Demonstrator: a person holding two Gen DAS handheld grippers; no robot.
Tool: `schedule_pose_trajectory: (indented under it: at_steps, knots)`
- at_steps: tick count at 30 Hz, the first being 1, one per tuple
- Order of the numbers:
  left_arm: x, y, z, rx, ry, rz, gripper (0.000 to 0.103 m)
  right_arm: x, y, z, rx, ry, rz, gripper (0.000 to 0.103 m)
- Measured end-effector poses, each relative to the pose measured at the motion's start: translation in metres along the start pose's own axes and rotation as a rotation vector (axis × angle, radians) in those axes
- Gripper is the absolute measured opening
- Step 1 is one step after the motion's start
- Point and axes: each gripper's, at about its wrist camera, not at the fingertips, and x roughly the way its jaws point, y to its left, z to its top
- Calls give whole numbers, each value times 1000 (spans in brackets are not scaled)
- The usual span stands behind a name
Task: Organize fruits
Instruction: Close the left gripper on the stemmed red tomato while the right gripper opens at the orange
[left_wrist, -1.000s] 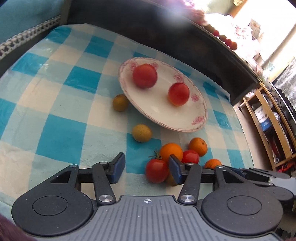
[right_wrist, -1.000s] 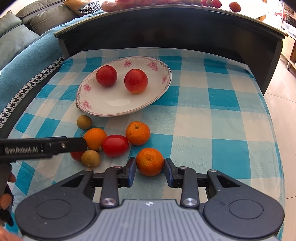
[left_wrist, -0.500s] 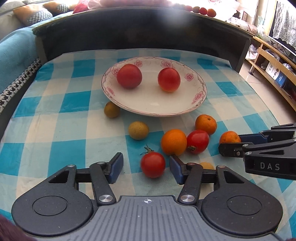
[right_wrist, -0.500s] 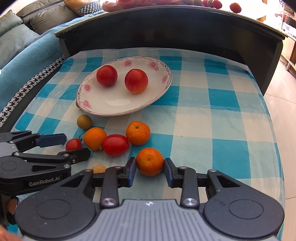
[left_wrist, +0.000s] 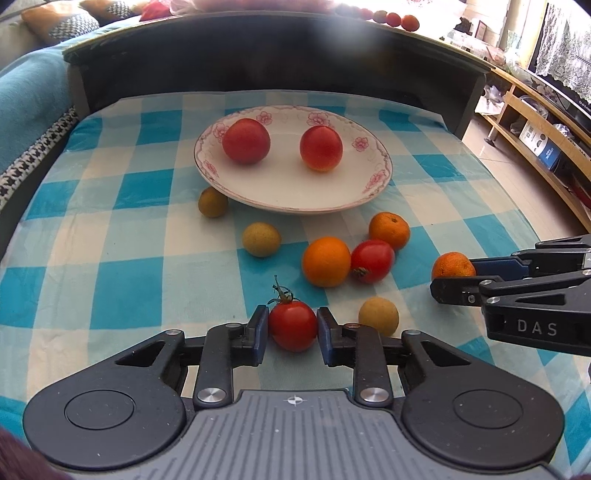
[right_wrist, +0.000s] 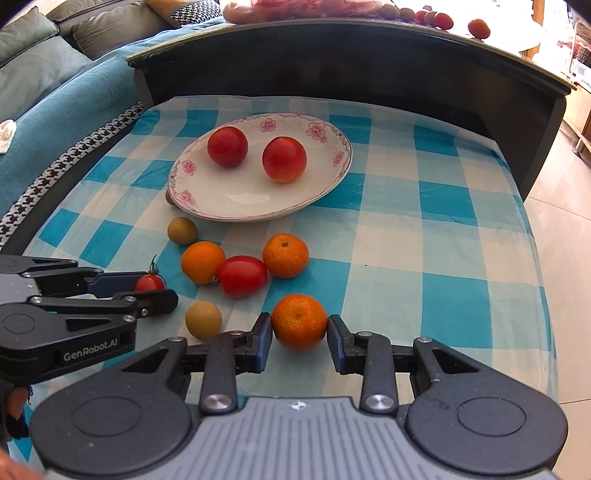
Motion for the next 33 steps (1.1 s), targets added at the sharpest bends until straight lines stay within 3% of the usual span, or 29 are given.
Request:
schedule_pose_trajectory:
  at_steps: [15,20,22,33]
  knots:
    - [-8,-7,-16,43,-20,-20,40,-10,7,-28,-43,29,-31,34]
    - [-11,-5,-20,50,-24,-31,51,-9,6,-27,-42,28,-21,36]
    - [-12,-7,-24,68,-34,-28,60,-9,5,-28,-49,25,-8,40]
    - [-14,-4,-34,75,-75,-1,66,-10,3,-37,-40,-13,4,65]
